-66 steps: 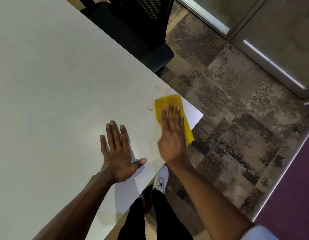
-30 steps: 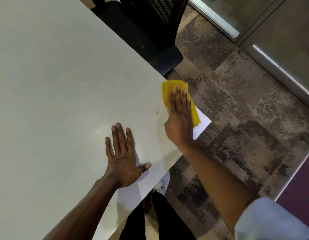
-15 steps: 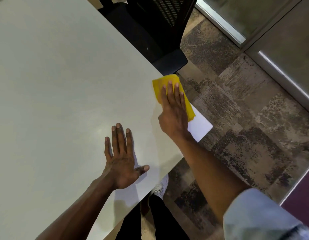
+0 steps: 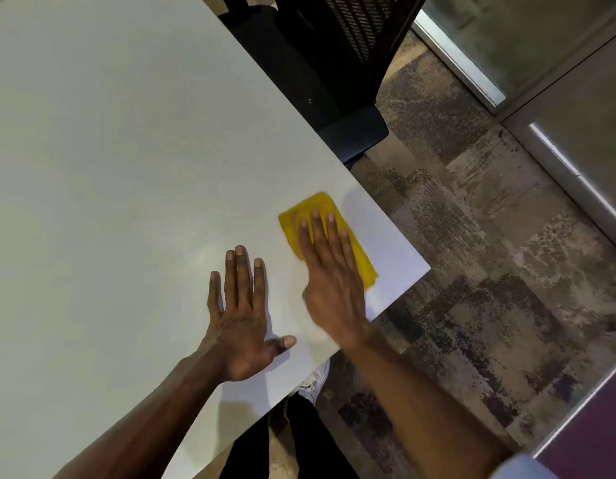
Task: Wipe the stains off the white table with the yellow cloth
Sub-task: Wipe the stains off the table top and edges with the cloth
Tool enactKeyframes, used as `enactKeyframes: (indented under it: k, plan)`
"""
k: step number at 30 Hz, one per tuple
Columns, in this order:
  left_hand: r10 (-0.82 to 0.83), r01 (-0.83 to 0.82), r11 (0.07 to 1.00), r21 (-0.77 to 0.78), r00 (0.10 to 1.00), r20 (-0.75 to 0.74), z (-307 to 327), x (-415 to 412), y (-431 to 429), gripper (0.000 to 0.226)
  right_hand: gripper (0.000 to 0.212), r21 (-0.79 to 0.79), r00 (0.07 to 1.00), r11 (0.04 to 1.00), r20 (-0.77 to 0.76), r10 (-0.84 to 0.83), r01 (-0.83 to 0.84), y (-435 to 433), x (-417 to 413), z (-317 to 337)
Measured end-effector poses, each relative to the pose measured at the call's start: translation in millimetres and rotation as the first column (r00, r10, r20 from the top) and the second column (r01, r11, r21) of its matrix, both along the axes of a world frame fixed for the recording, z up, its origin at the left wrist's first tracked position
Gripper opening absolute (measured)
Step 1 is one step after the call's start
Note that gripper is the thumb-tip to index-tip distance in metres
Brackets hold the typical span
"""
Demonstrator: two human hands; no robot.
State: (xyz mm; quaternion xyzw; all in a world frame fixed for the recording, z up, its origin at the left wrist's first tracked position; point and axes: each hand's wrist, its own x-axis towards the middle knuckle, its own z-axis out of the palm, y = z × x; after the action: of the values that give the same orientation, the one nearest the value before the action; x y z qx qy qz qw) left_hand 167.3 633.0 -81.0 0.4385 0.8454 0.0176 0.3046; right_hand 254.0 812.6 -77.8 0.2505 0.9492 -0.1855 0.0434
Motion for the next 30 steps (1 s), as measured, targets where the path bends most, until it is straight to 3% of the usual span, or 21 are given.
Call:
enactKeyframes:
  k: [7, 12, 16, 21, 26, 30]
  plan:
    - [-0.011, 0.011, 1.000, -0.027, 1.000, -0.018, -0.5, 0.7, 1.8, 0.134, 0.087, 0.026, 0.990, 0.991, 0.045, -0.131, 0.130, 100.9, -71.3, 1.2]
    - [0.004, -0.005, 1.000, -0.014, 1.000, -0.018, -0.3, 1.3, 1.0, 0.133, 0.085, 0.044, 0.972, 0.971, 0.002, -0.234, 0.233, 42.3, -22.4, 1.9]
    - [0.017, -0.017, 1.000, 0.022, 1.000, -0.016, -1.9, 1.4, 0.7, 0.132, 0.083, 0.030, 0.998, 0.998, -0.033, -0.045, 0.046, -23.7, 12.5, -3.2]
    - [0.012, -0.010, 0.999, 0.047, 0.998, -0.055, -3.6, 1.3, -1.0, 0.134, 0.086, 0.017, 0.990, 0.990, -0.035, 0.139, -0.139, 25.7, -44.5, -5.4]
    - [0.022, -0.018, 0.999, 0.042, 0.995, -0.096, -3.7, 2.4, 0.5, 0.137, 0.087, 0.013, 0.998, 0.998, 0.004, -0.064, 0.064, 97.1, -101.3, -0.4]
    - [0.024, -0.022, 0.999, 0.026, 0.997, -0.074, -2.7, 2.2, -0.1, 0.134, 0.086, 0.061, 0.982, 0.981, -0.006, -0.186, 0.186, 80.1, -75.7, -2.3]
